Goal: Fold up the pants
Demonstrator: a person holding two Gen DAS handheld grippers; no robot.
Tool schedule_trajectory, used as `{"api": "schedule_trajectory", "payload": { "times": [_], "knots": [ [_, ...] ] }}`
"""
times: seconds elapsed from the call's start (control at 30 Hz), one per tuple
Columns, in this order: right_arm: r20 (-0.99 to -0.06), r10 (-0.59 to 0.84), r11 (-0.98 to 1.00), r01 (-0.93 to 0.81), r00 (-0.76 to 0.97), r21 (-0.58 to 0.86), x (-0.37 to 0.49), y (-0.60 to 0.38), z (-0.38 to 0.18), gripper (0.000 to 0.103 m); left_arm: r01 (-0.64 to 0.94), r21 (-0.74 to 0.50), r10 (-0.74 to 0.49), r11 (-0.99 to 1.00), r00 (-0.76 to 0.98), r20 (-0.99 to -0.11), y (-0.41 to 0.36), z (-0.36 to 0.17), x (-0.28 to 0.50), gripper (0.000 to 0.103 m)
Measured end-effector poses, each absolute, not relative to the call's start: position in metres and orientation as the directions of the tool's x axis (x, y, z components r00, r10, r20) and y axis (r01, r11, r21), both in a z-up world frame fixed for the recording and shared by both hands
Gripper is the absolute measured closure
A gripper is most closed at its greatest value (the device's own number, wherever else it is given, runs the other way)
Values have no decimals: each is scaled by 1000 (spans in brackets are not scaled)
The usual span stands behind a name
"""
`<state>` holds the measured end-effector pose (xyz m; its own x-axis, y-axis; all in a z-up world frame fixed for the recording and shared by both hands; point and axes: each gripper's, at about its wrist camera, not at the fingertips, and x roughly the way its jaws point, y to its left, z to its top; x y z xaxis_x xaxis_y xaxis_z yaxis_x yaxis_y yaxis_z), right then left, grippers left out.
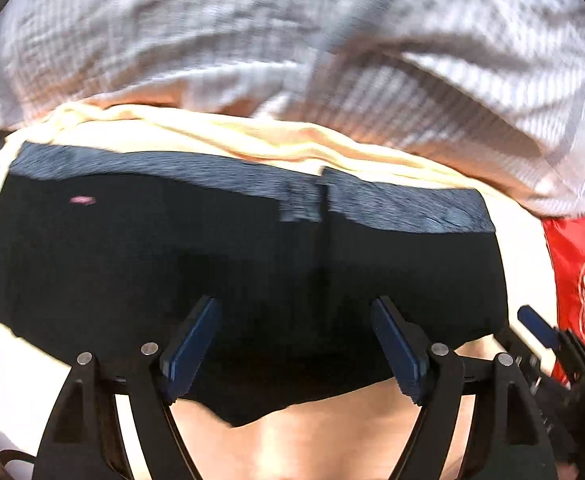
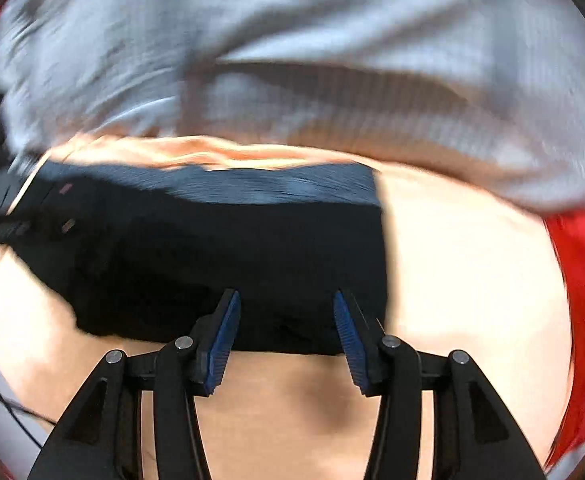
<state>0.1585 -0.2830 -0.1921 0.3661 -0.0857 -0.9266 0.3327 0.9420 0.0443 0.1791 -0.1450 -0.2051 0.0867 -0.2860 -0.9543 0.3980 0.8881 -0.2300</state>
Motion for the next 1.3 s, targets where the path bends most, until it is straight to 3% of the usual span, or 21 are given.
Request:
{"api": "schedule_trajectory", "payload": {
  "times": [0.07, 0.17, 0.2, 0.27, 0.3, 0.43, 0.8, 0.9, 1.1, 1.3],
  "knots": [
    [-933, -62, 923, 377, 356, 82, 151, -298, -193, 50, 407, -236, -285, 882, 63, -956, -164, -218, 183, 24],
    [-936, -16, 898, 417, 351, 141, 145, -313, -200, 50, 416, -253, -284, 873, 14, -959, -182, -233, 186, 55],
    [-937, -12, 894, 423, 348, 146, 145, -314, -203, 50, 424, -251, -276, 870, -4, -961, -188, -239, 186, 69],
    [-940, 13, 886, 432, 340, 168, 142, -317, -208, 54, 440, -229, -243, 869, -25, -970, -195, -248, 182, 75],
    [-942, 32, 881, 436, 335, 185, 141, -319, -211, 61, 444, -219, -229, 869, -33, -973, -195, -252, 180, 86],
    [-941, 57, 871, 444, 334, 210, 135, -323, -211, 66, 458, -212, -221, 864, -35, -975, -190, -253, 168, 87],
    [-929, 92, 847, 462, 360, 263, 123, -337, -202, 67, 512, -118, -139, 851, 4, -990, -187, -258, 145, 87],
    [-916, 114, 834, 463, 385, 299, 144, -354, -198, 83, 503, -71, -103, 861, 37, -994, -176, -244, 147, 87],
    [-901, 120, 829, 457, 418, 322, 204, -375, -200, 86, 453, -105, -178, 885, 122, -976, -190, -211, 174, 87],
    [-935, 178, 851, 428, 308, 303, 219, -351, -235, 86, 457, -48, -100, 888, 91, -991, -238, -260, 182, 87]
  ]
}}
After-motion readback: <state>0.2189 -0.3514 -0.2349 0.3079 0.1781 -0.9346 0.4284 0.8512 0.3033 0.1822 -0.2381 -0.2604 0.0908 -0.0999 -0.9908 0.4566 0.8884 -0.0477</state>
